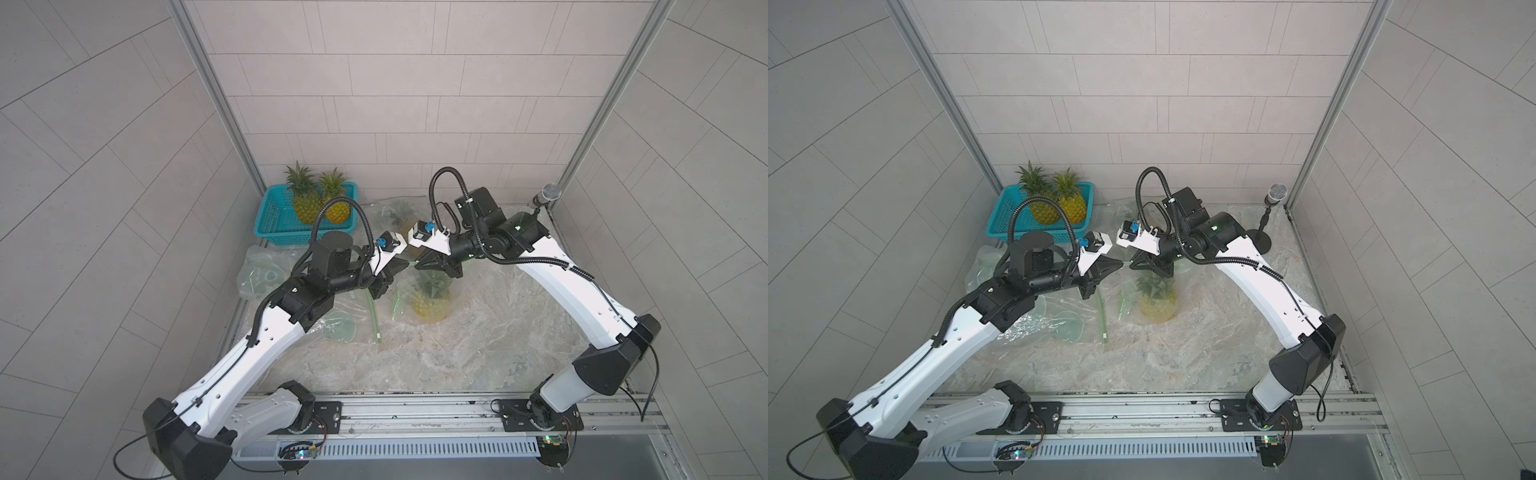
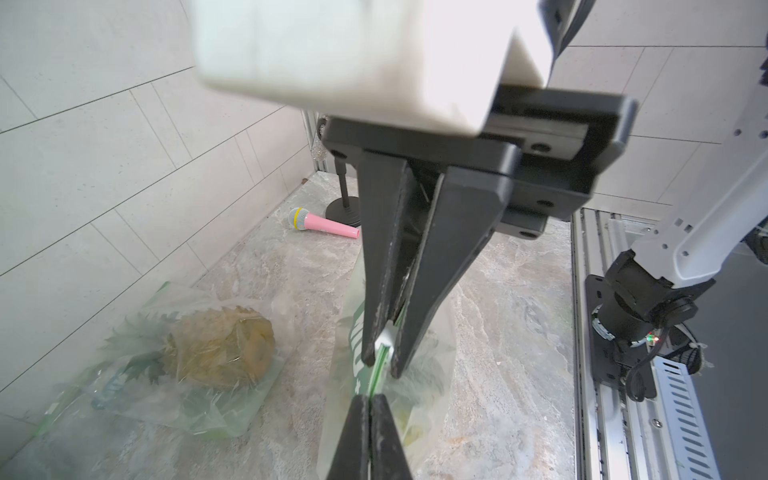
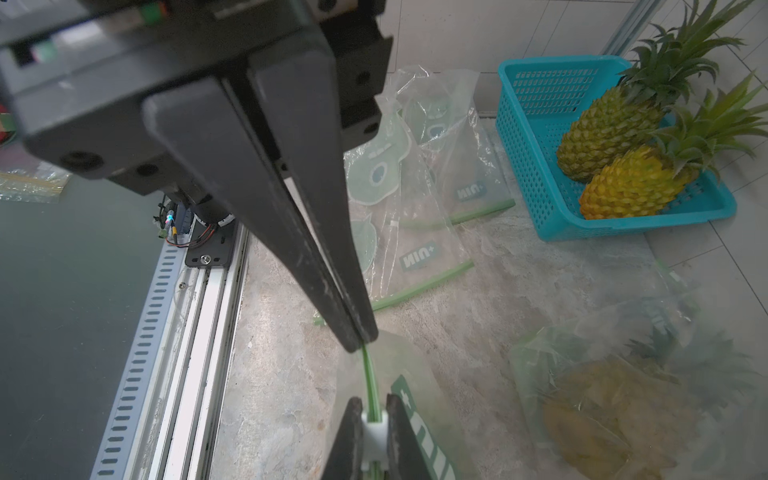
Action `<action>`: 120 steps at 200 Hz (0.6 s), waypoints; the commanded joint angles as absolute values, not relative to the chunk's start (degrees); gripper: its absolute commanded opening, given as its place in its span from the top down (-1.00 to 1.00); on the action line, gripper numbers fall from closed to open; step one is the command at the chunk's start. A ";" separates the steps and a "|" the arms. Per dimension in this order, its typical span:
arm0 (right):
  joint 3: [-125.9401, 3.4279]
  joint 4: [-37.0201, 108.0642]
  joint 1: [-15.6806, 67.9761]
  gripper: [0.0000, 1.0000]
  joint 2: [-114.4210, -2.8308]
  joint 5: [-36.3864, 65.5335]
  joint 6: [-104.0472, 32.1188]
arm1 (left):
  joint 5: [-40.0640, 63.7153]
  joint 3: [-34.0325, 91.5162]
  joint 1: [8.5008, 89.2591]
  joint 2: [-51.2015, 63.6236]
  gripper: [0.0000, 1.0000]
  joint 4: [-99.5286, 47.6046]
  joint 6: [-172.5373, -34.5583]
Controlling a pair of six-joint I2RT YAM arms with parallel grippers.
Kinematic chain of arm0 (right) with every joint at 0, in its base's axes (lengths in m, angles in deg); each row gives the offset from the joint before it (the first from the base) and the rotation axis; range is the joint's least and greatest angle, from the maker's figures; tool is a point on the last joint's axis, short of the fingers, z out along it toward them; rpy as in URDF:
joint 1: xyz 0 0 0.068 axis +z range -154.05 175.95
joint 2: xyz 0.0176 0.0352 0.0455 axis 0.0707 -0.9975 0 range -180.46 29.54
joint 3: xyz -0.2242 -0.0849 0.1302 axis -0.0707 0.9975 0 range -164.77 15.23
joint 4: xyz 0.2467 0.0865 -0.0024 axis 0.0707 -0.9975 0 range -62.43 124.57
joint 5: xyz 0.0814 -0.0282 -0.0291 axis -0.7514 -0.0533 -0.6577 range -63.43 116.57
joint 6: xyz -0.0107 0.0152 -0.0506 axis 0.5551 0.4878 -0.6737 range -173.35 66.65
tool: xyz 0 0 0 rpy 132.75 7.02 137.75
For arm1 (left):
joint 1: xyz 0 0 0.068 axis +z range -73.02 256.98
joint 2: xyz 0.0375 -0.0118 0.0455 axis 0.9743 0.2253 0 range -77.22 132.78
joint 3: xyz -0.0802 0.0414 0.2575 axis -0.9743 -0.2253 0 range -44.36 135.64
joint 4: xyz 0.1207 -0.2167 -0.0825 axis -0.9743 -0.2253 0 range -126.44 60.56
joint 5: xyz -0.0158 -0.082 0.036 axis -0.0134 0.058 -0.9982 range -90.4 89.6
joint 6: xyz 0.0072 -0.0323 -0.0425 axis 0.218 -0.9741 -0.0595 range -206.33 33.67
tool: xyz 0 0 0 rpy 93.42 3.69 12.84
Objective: Open the zip-top bag and take out the pineapple
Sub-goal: Unzip the zipper on the zipper food storage bag.
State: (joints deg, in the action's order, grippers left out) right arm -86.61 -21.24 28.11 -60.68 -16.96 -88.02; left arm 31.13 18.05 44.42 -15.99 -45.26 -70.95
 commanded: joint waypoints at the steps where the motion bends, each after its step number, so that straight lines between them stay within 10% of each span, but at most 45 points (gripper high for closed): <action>1: -86.13 -26.26 26.25 0.88 -57.75 -12.16 -88.40 | 24.07 17.87 45.16 -18.33 1.00 -46.13 -71.54; 120: -84.82 -32.02 22.19 0.88 -55.29 -5.90 -88.35 | 12.12 15.60 46.80 -20.88 1.00 -44.09 -74.83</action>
State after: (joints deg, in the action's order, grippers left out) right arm -84.99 -25.50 24.22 -58.18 -11.05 -88.05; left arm 19.48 16.21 44.55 -18.74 -45.59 -74.03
